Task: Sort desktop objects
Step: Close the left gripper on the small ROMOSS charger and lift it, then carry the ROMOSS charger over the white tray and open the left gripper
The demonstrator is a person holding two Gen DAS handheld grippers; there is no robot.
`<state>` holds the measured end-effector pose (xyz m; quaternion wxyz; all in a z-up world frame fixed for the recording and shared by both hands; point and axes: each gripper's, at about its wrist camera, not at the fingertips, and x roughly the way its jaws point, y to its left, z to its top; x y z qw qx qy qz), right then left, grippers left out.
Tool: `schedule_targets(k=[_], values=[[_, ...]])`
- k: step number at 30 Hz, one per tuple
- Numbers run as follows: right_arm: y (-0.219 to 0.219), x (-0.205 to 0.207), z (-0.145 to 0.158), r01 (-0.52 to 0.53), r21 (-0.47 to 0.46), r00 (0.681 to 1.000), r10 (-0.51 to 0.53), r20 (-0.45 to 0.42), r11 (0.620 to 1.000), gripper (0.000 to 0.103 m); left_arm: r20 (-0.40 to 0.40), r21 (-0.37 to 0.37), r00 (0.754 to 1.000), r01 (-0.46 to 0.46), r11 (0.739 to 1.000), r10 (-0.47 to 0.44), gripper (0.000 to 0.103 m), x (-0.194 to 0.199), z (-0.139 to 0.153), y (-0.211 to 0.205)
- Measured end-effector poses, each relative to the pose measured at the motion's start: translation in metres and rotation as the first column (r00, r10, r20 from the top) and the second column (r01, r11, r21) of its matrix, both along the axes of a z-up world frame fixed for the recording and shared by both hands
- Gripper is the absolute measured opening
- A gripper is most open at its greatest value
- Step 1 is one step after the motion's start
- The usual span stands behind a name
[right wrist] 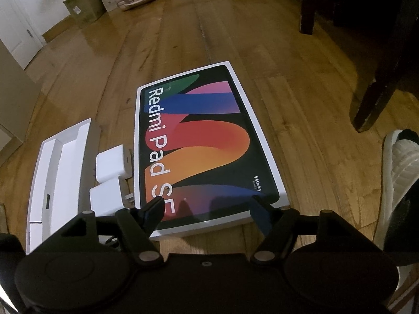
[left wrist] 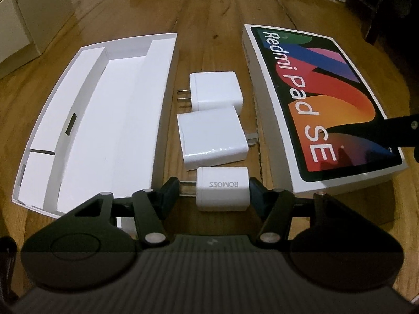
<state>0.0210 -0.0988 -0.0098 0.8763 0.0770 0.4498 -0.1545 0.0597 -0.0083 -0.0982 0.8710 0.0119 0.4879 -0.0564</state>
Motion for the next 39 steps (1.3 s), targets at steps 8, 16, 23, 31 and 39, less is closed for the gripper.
schedule_targets(k=[8, 16, 23, 31, 39], values=[[0.001, 0.000, 0.001, 0.001, 0.003, 1.000, -0.001, 0.000, 1.000, 0.077, -0.025, -0.006, 1.000, 0.007, 1.000, -0.007, 0.057, 0.000, 0.000, -0.001], [0.007, 0.003, -0.006, -0.007, -0.025, 1.000, 0.006, -0.029, 1.000, 0.077, -0.001, 0.018, 0.998, 0.065, 0.998, -0.064, 0.057, 0.001, -0.003, -0.007], [0.008, 0.004, -0.002, -0.002, -0.041, 1.000, 0.001, -0.024, 0.999, 0.077, 0.032, 0.012, 0.996, 0.077, 0.997, -0.078, 0.057, 0.000, 0.009, -0.010], [0.016, 0.007, 0.000, 0.001, -0.030, 1.000, -0.001, 0.006, 1.000, 0.077, 0.001, -0.054, 0.999, 0.042, 0.998, -0.042, 0.057, 0.001, 0.010, -0.001], [0.018, 0.007, 0.001, 0.004, -0.033, 1.000, -0.004, 0.002, 0.999, 0.077, 0.071, -0.078, 0.997, 0.032, 0.996, -0.026, 0.057, 0.002, 0.057, 0.020]])
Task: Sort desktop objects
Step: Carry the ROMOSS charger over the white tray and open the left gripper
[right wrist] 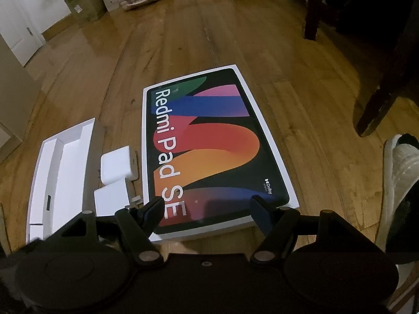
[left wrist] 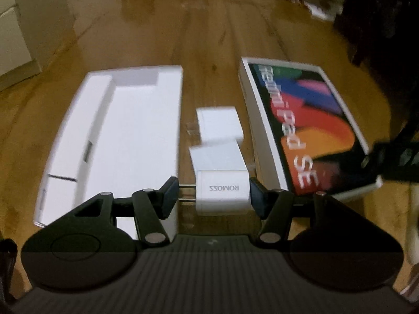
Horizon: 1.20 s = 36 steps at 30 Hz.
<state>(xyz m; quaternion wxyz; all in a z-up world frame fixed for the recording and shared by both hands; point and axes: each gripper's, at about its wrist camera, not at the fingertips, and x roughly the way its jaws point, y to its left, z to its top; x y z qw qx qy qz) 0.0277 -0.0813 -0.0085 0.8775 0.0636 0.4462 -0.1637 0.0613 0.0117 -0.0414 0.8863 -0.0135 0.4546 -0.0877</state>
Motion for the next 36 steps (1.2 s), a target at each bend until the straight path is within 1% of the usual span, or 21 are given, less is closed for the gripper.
schedule_targets(k=[4, 6, 8, 11, 14, 17, 18, 25, 31, 36], values=[[0.005, 0.000, 0.000, -0.016, 0.006, 1.000, 0.016, -0.002, 1.000, 0.077, 0.035, 0.024, 0.999, -0.020, 1.000, 0.019, 0.057, -0.001, 0.022, 0.018], [0.009, 0.001, -0.001, -0.027, 0.008, 1.000, 0.027, -0.007, 1.000, 0.077, 0.025, 0.034, 0.999, -0.048, 0.998, 0.047, 0.057, 0.000, 0.024, 0.030], [0.013, 0.002, -0.002, -0.040, 0.003, 0.999, 0.040, -0.014, 0.999, 0.077, 0.001, 0.040, 0.998, -0.066, 0.997, 0.066, 0.057, 0.001, 0.021, 0.042], [0.022, 0.006, -0.004, -0.064, -0.005, 0.998, 0.064, -0.026, 0.998, 0.077, -0.034, 0.047, 0.994, -0.106, 0.993, 0.108, 0.057, 0.002, 0.008, 0.061], [0.032, 0.009, -0.009, -0.089, -0.006, 0.995, 0.089, -0.040, 0.996, 0.077, -0.043, 0.038, 0.992, -0.117, 0.992, 0.119, 0.057, 0.001, -0.004, 0.072], [0.042, 0.011, -0.014, -0.114, -0.017, 0.992, 0.113, -0.056, 0.993, 0.077, -0.039, 0.004, 0.992, -0.116, 0.993, 0.116, 0.057, 0.004, -0.012, 0.075], [0.045, 0.011, -0.015, -0.122, -0.021, 0.991, 0.120, -0.062, 0.992, 0.077, -0.039, 0.004, 0.992, -0.117, 0.993, 0.117, 0.057, 0.005, -0.014, 0.075], [0.053, 0.013, -0.017, -0.132, -0.044, 0.989, 0.128, -0.074, 0.990, 0.077, -0.067, 0.035, 0.986, -0.152, 0.988, 0.154, 0.057, 0.004, -0.028, 0.084], [0.060, 0.015, -0.020, -0.146, -0.052, 0.986, 0.141, -0.086, 0.988, 0.077, -0.116, 0.003, 0.978, -0.172, 0.985, 0.171, 0.057, 0.005, -0.041, 0.091], [0.066, 0.016, -0.022, -0.159, -0.059, 0.984, 0.153, -0.095, 0.985, 0.077, -0.132, 0.026, 0.977, -0.164, 0.986, 0.166, 0.057, 0.006, -0.046, 0.088]])
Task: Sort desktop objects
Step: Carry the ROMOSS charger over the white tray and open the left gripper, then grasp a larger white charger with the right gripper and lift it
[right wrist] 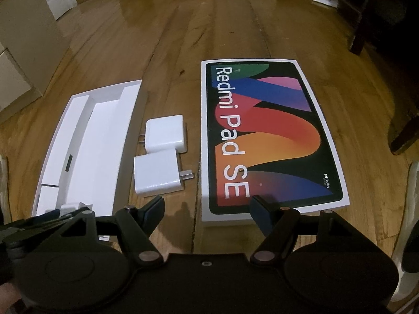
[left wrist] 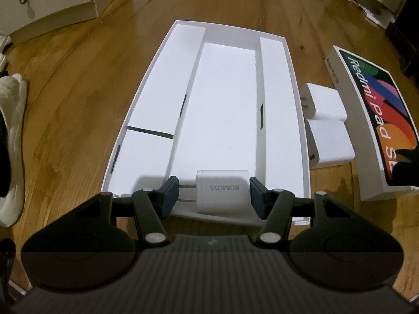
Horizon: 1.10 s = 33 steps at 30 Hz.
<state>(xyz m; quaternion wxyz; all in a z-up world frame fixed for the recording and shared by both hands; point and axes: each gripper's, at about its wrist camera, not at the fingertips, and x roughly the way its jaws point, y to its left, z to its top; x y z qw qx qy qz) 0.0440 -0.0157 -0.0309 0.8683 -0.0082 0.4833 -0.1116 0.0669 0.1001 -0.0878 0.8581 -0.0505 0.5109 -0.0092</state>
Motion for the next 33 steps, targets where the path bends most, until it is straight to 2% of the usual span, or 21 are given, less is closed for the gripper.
schedule_targets(k=[2, 4, 5, 7, 8, 9, 12, 14, 16, 17, 21, 24, 28, 31, 33], values=[[0.001, 0.001, -0.002, -0.002, -0.002, 1.000, 0.002, -0.005, 1.000, 0.077, -0.015, 0.023, 1.000, 0.005, 1.000, -0.005, 0.058, 0.001, 0.003, -0.003], [0.002, 0.001, -0.004, -0.006, -0.002, 1.000, 0.006, -0.007, 1.000, 0.077, -0.043, 0.049, 0.999, 0.014, 0.999, -0.012, 0.060, 0.002, 0.021, -0.011], [0.002, 0.002, -0.005, -0.009, 0.000, 1.000, 0.009, -0.006, 1.000, 0.077, -0.019, 0.046, 0.999, 0.027, 0.999, -0.026, 0.062, 0.002, 0.034, -0.014], [0.002, 0.003, -0.006, -0.015, 0.007, 1.000, 0.015, -0.002, 1.000, 0.077, 0.093, 0.047, 0.993, 0.064, 0.997, -0.069, 0.076, -0.001, 0.068, -0.020], [0.002, 0.003, -0.006, -0.020, 0.010, 1.000, 0.020, 0.007, 1.000, 0.077, 0.132, 0.063, 0.989, 0.065, 0.996, -0.073, 0.089, -0.003, 0.081, -0.022], [0.003, 0.002, -0.005, -0.023, 0.006, 0.999, 0.023, 0.033, 1.000, 0.077, 0.149, 0.080, 0.986, 0.059, 0.995, -0.070, 0.093, -0.003, 0.091, -0.023], [0.012, 0.004, -0.001, -0.052, -0.030, 0.995, 0.055, 0.078, 0.998, 0.077, 0.183, 0.113, 0.979, 0.074, 0.991, -0.094, 0.093, 0.000, 0.108, -0.029], [0.018, 0.006, -0.002, -0.090, -0.041, 0.992, 0.094, 0.088, 0.995, 0.077, 0.166, 0.091, 0.980, 0.091, 0.992, -0.105, 0.093, 0.004, 0.102, -0.028], [0.024, 0.010, -0.007, -0.136, -0.028, 0.986, 0.138, 0.089, 0.990, 0.075, 0.107, 0.041, 0.990, 0.084, 0.996, -0.088, 0.093, 0.010, 0.084, -0.024], [0.026, 0.012, -0.009, -0.157, -0.027, 0.984, 0.159, 0.084, 0.987, 0.071, 0.080, 0.033, 0.994, 0.067, 0.997, -0.069, 0.093, 0.011, 0.074, -0.022], [0.035, 0.013, -0.019, -0.225, -0.124, 0.972, 0.232, 0.044, 0.966, 0.066, -0.022, 0.012, 1.000, -0.010, 1.000, 0.011, 0.093, 0.020, 0.043, -0.014], [0.034, 0.015, -0.019, -0.232, -0.130, 0.968, 0.242, 0.061, 0.964, 0.066, -0.007, -0.038, 1.000, -0.017, 0.999, 0.017, 0.093, 0.023, 0.047, -0.013], [0.038, 0.027, -0.026, -0.265, -0.107, 0.961, 0.272, 0.058, 0.958, 0.071, 0.051, -0.083, 0.998, 0.034, 0.996, -0.030, 0.094, 0.015, 0.062, -0.017], [0.047, 0.036, -0.040, -0.313, -0.151, 0.948, 0.318, 0.015, 0.938, 0.071, 0.027, -0.105, 0.999, 0.046, 0.993, -0.044, 0.094, 0.014, 0.058, -0.014], [0.048, 0.041, -0.046, -0.325, -0.128, 0.945, 0.327, -0.001, 0.937, 0.071, -0.001, -0.117, 0.999, 0.036, 0.992, -0.037, 0.094, 0.015, 0.052, -0.009]])
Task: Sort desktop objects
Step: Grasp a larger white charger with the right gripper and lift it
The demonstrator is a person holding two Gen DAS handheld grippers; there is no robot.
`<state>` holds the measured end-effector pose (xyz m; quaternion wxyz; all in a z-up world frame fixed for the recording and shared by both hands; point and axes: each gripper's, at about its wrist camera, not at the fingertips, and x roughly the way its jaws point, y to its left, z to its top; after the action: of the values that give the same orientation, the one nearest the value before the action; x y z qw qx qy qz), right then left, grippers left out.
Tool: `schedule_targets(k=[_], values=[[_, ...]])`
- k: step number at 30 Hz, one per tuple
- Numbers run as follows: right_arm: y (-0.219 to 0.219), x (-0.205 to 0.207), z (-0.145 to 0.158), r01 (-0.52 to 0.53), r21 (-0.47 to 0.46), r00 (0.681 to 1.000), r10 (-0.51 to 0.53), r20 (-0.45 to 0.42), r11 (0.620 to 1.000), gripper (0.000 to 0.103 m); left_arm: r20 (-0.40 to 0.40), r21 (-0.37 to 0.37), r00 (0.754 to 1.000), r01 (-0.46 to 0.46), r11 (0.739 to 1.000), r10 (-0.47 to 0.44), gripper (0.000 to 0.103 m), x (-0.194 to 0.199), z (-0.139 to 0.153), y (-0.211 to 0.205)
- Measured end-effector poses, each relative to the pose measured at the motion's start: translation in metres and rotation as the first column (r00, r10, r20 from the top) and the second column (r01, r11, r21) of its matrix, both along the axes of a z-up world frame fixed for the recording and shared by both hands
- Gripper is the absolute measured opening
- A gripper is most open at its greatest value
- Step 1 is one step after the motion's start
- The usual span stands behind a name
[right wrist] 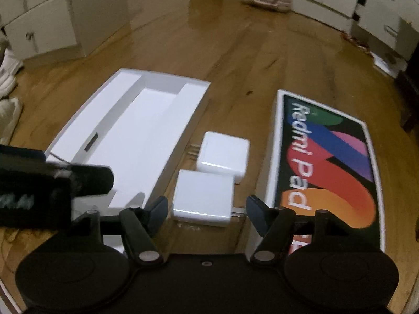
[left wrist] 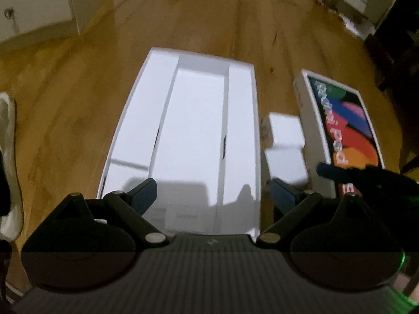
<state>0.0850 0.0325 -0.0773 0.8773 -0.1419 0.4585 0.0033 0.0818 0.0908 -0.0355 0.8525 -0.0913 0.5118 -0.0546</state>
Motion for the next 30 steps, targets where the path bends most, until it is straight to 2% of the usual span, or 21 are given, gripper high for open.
schedule_targets(k=[6, 11, 17, 21, 26, 30], values=[[0.001, 0.012, -0.011, -0.011, 0.004, 1.000, 0.011, -0.011, 1.000, 0.071, 0.008, -0.033, 0.998, -0.066, 0.997, 0.066, 0.094, 0.004, 0.003, 0.014], [-0.013, 0.027, -0.017, 0.087, 0.073, 0.996, -0.086, -0.012, 0.993, 0.069, -0.012, -0.030, 0.995, -0.096, 0.995, 0.096, 0.094, 0.002, -0.001, 0.020], [-0.004, 0.025, -0.033, 0.030, -0.026, 0.999, -0.031, -0.009, 0.999, 0.066, -0.024, -0.055, 0.997, -0.081, 0.995, 0.079, 0.094, 0.003, -0.004, 0.015], [-0.006, 0.023, -0.031, 0.052, -0.012, 0.999, -0.052, -0.002, 0.999, 0.065, -0.016, -0.042, 0.996, -0.087, 0.995, 0.086, 0.094, 0.004, -0.004, 0.015], [-0.009, 0.005, -0.022, 0.140, -0.039, 0.988, -0.137, 0.064, 0.989, 0.065, -0.032, -0.036, 0.993, -0.111, 0.993, 0.110, 0.094, 0.010, -0.011, 0.019], [-0.010, -0.003, -0.007, 0.154, 0.037, 0.981, -0.158, 0.113, 0.987, 0.065, 0.014, -0.029, 0.990, -0.138, 0.990, 0.138, 0.094, 0.009, 0.000, 0.026]])
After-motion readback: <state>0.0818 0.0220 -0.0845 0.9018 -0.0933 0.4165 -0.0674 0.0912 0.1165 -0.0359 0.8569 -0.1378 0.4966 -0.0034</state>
